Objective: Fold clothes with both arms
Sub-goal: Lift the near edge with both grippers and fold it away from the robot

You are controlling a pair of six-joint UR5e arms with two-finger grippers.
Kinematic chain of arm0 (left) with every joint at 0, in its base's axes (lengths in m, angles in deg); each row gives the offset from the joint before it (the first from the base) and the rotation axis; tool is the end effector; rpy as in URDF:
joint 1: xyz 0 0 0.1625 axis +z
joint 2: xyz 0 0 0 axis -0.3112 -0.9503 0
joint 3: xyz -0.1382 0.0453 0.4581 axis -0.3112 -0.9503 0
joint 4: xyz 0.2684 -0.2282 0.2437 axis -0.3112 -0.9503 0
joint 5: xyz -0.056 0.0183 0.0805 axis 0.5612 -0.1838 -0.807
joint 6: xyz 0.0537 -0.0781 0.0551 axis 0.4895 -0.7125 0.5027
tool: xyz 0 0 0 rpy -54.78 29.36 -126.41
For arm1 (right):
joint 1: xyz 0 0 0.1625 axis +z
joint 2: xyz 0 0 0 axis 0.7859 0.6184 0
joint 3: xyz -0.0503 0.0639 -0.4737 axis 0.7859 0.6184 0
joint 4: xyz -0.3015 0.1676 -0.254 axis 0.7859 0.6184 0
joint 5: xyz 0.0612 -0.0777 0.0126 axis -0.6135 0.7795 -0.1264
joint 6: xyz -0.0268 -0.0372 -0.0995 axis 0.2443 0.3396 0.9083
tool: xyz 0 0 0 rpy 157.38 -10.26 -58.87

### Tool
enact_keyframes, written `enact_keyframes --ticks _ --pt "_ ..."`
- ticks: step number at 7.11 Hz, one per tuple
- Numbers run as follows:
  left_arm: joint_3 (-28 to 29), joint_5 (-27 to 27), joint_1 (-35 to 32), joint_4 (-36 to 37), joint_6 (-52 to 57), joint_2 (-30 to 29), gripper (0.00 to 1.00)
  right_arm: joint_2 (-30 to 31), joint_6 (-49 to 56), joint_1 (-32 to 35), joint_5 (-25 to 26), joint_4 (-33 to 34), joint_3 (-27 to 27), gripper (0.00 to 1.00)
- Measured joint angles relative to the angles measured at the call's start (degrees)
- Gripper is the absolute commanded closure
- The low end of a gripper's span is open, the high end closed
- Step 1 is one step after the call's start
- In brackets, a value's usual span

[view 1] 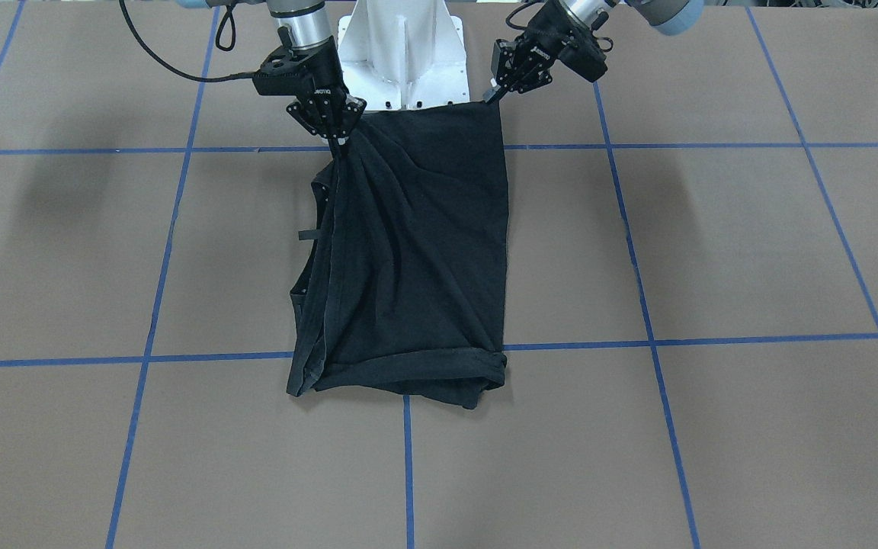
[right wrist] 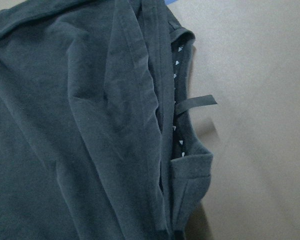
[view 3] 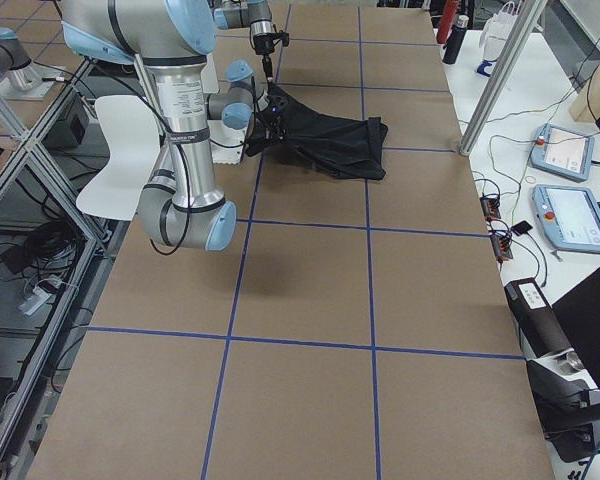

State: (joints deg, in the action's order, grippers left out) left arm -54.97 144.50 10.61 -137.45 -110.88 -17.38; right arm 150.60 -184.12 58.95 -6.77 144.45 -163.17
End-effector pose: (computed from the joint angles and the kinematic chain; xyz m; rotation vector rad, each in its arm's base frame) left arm 0.4267 -0.1983 0.3194 0.0573 1.4635 -0.2602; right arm -0.5349 -0.2336 0.2755 0.2356 -0.9774 0.4442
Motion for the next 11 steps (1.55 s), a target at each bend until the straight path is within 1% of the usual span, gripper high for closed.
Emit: enact_keyframes --ticks 1,2,4,5,6,8,11 --pt "-3.4 2.4 -0.7 5.5 0.1 -0.8 1.00 0.1 0.2 0.1 0.0 0.5 -0.6 1.00" --pt "-4.8 4.8 -2.8 10.4 1.3 -2.8 1.00 0.0 0.5 1.4 -0.3 0.6 -0.2 1.00" --pt "-4.5 6.9 -8.8 22.0 6.2 -11.3 1.00 -0.6 0.9 5.6 -1.5 0.9 1.3 1.00" --pt "-2.7 7.2 -11.4 26.6 8.0 -15.8 1.00 -1.6 1.1 7.4 -1.8 1.1 2.6 1.00" --pt "-0.2 7.3 -14.2 28.8 10.2 -19.2 1.00 -3.3 1.5 9.0 -1.9 1.7 4.4 1.00" --pt "5.6 7.6 -20.8 30.0 15.2 -23.9 1.00 -6.5 1.9 11.8 -2.0 3.0 7.5 1.00" --pt "18.7 8.2 -27.6 29.8 20.0 -32.3 1.00 -11.6 4.0 17.2 -2.3 3.3 14.3 1.00"
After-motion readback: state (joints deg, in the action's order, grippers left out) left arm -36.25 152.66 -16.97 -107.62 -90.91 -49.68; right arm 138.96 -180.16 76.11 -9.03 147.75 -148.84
